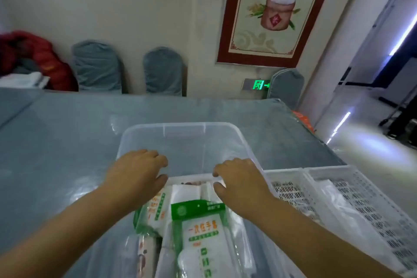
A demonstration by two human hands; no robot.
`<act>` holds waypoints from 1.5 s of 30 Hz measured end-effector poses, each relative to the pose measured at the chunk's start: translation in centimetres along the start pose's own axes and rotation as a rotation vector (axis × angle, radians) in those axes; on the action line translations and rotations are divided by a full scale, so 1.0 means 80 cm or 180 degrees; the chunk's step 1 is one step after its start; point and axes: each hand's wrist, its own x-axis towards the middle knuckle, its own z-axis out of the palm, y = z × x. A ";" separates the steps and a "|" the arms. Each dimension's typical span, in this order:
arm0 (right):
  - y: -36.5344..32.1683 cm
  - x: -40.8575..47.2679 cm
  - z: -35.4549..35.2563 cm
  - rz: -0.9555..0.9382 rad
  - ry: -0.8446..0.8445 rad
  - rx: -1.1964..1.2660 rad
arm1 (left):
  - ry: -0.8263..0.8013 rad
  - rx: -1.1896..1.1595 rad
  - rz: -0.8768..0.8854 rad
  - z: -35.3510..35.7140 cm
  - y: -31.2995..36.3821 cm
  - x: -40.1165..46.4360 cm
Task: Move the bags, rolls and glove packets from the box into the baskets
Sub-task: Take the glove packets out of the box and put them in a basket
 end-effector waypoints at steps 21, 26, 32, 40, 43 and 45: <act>-0.008 0.053 0.020 0.0086 -0.2466 0.1586 | -0.0282 -0.0477 -0.0187 0.029 -0.028 -0.020; -0.001 0.073 -0.035 0.0155 -0.1769 0.2843 | -0.1070 -0.1317 -0.0279 0.016 -0.022 -0.015; -0.018 0.104 -0.067 -0.0264 -0.0719 0.2947 | -0.0229 -0.3049 -0.1193 0.007 -0.014 0.004; -0.024 0.113 0.056 0.1217 0.0132 0.2483 | 0.1465 -0.2934 -0.1954 0.003 -0.056 0.028; -0.031 0.081 0.120 0.0567 -0.1191 0.1686 | 0.1433 -0.2740 -0.1950 0.004 -0.074 0.041; -0.039 0.068 0.138 0.0496 -0.1604 0.1722 | 0.1310 -0.2779 -0.1910 0.010 -0.083 0.046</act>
